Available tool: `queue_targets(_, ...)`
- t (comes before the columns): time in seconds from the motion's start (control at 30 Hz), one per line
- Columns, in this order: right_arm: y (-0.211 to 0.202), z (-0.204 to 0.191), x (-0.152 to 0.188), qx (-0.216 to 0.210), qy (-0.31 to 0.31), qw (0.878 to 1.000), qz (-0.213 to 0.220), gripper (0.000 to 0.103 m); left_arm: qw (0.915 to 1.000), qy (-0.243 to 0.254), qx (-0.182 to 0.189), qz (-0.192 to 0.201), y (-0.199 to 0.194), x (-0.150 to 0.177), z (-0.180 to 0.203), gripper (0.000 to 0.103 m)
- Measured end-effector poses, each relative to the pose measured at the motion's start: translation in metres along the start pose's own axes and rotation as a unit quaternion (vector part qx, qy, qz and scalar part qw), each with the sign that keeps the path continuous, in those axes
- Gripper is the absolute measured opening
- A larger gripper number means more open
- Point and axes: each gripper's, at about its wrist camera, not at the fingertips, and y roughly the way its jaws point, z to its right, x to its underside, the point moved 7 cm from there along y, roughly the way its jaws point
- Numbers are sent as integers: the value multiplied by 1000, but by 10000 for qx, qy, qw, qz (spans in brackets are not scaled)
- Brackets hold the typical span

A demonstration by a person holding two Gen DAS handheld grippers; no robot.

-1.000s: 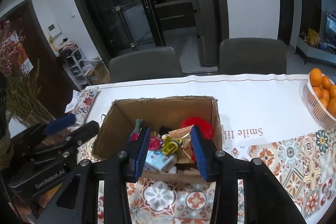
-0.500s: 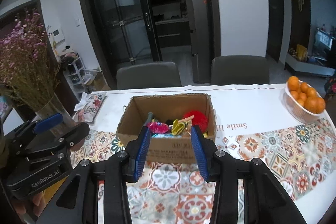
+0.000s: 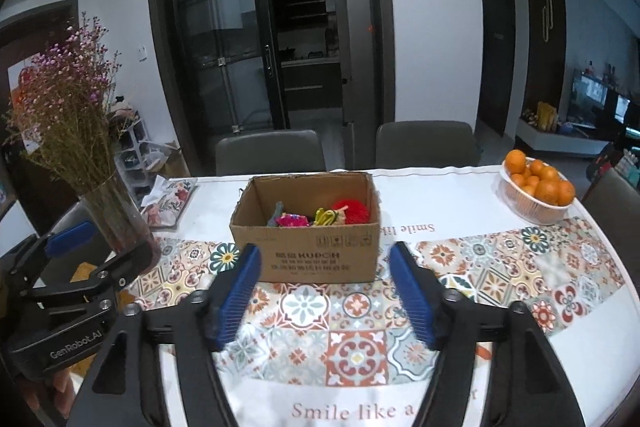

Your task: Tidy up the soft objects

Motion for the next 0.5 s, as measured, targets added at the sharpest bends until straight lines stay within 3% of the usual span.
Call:
queue_targets(0.13,-22,12,11,183,-43,9998,71,81,9998,-22,-189,84,-21,11,6,91)
queue_targets(0.33,-52,27,31,69,55,10000,7,83,9991,-96,-307,273,-61,26,19,103)
queue_targets(0.5,-82,36,43,76,38,9999,100,88,9984,-137,-353,419,-94,39,29,103)
